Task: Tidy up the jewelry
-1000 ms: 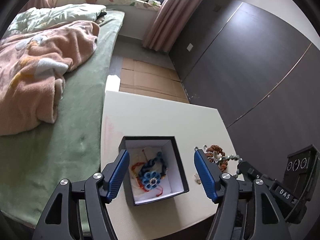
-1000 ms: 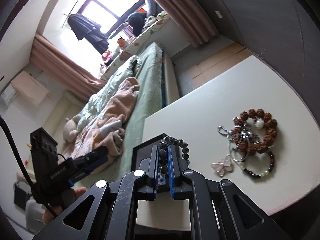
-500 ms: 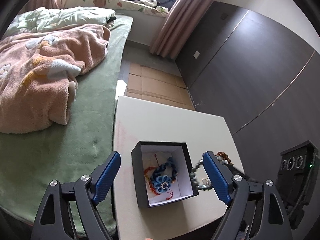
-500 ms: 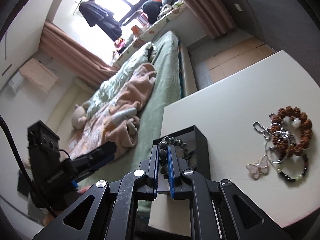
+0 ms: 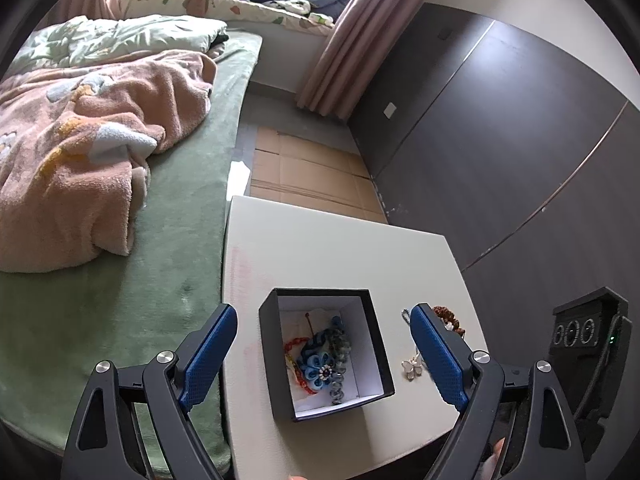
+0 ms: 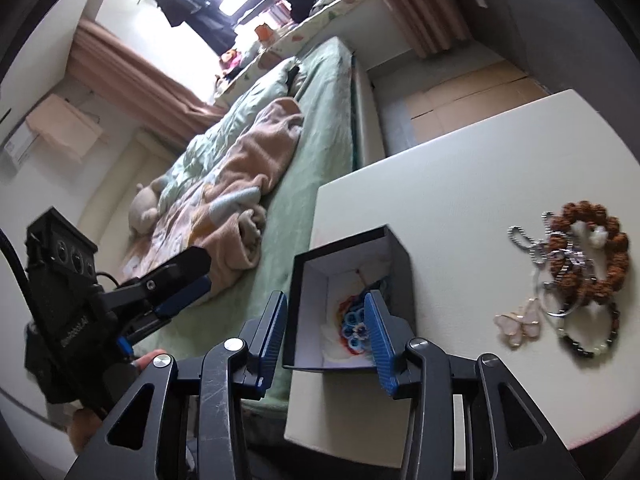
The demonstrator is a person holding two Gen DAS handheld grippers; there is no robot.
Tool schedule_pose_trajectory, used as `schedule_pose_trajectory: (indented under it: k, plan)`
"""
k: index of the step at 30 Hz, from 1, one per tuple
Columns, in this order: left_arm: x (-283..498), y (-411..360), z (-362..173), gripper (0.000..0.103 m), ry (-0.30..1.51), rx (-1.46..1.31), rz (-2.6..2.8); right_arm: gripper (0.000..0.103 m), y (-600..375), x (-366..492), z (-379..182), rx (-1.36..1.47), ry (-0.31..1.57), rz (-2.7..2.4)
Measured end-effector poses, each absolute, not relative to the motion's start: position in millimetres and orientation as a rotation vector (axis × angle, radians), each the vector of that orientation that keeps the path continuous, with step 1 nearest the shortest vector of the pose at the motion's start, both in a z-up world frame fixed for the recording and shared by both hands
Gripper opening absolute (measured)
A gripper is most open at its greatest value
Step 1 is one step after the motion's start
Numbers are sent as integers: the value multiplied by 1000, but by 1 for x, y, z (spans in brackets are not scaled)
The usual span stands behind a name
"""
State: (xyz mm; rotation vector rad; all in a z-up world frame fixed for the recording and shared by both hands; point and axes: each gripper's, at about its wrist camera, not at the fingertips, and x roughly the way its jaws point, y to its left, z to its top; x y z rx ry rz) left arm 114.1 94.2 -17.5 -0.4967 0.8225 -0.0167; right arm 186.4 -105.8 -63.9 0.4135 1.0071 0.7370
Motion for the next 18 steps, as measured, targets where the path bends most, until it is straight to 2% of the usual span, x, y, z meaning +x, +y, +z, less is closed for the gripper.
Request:
schedule_pose_trajectory:
  k: [12,14,16,18]
  plan:
    - [114,64,-15,89,825,-428,-53,42,-161,175,-59,445,975,635]
    - [115,57,-15,89,827,-415,-64,48,-170,174,-58,442,969,609]
    - [116,49,-14,89,820,-407,-70,65,-180,173,-57,447,957,578]
    - [117,44,-13,89,810,-404,-73,68,-192,174,-57,451,951,540]
